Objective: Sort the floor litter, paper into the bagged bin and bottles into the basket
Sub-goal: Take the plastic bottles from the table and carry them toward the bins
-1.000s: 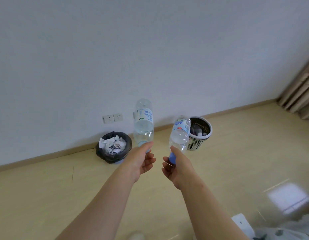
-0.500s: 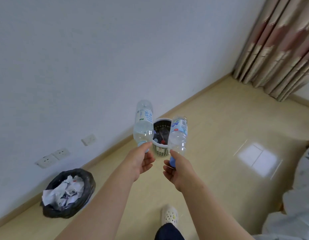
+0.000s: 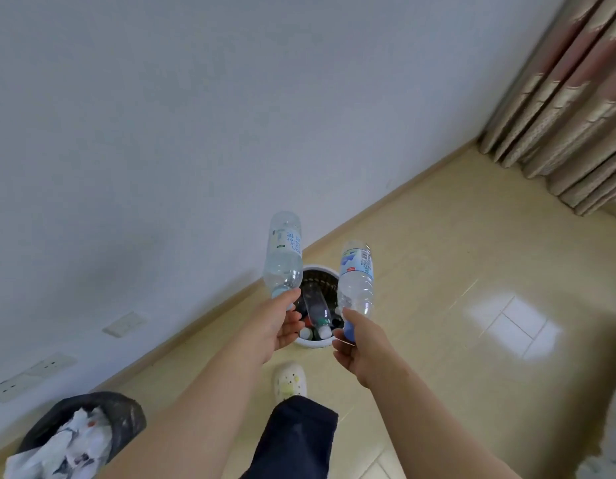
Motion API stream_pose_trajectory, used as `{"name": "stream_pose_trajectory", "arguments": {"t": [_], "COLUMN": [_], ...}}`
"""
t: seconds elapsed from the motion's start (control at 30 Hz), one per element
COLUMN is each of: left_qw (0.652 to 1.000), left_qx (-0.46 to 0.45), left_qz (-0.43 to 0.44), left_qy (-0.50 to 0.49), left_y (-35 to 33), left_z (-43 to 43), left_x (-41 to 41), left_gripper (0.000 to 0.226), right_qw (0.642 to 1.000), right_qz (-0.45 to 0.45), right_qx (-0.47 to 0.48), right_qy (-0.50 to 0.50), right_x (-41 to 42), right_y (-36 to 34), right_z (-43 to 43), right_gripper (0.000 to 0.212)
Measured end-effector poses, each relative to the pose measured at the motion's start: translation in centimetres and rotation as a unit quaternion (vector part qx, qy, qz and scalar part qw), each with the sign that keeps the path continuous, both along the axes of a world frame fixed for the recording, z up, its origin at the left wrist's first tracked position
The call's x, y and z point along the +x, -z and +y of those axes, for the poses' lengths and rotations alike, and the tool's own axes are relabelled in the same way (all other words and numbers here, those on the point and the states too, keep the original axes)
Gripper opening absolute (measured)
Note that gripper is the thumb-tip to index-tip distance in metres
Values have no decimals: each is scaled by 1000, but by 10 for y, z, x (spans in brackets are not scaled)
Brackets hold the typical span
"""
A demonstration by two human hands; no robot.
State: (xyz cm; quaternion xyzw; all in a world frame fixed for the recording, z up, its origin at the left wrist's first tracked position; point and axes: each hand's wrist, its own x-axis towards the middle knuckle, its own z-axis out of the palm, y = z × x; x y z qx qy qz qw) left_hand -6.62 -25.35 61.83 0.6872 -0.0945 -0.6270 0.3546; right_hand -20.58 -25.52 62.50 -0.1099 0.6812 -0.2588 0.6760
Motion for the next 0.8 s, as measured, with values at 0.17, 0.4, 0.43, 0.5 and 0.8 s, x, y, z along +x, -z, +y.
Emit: {"name": "stream_pose_trajectory", "arguments": {"t": [0.17, 0.4, 0.43, 0.5, 0.8], "left_qw": [997, 983, 980, 974, 954], "left_qx": [66, 164, 176, 201, 282], "left_qz": [-21, -33, -37, -47, -63], "left_qy": [38, 80, 84, 92, 82], "left_y": [38, 99, 106, 129, 227], "left_z": [-75, -133, -132, -139, -146], "left_x": [17, 25, 25, 24, -6], "left_gripper": [27, 27, 27, 25, 27], "right_qw": [998, 987, 984, 975, 929], "right_qz": [29, 56, 62, 69, 130], "right_qx": [51, 143, 159, 195, 249], "right_qy": [-12, -51, -60, -80, -241], "right_x": [12, 8, 6, 3, -19], "right_y": [37, 104, 111, 133, 232], "right_z": [-74, -131, -131, -142, -167], "right_gripper": [23, 21, 22, 22, 22]}}
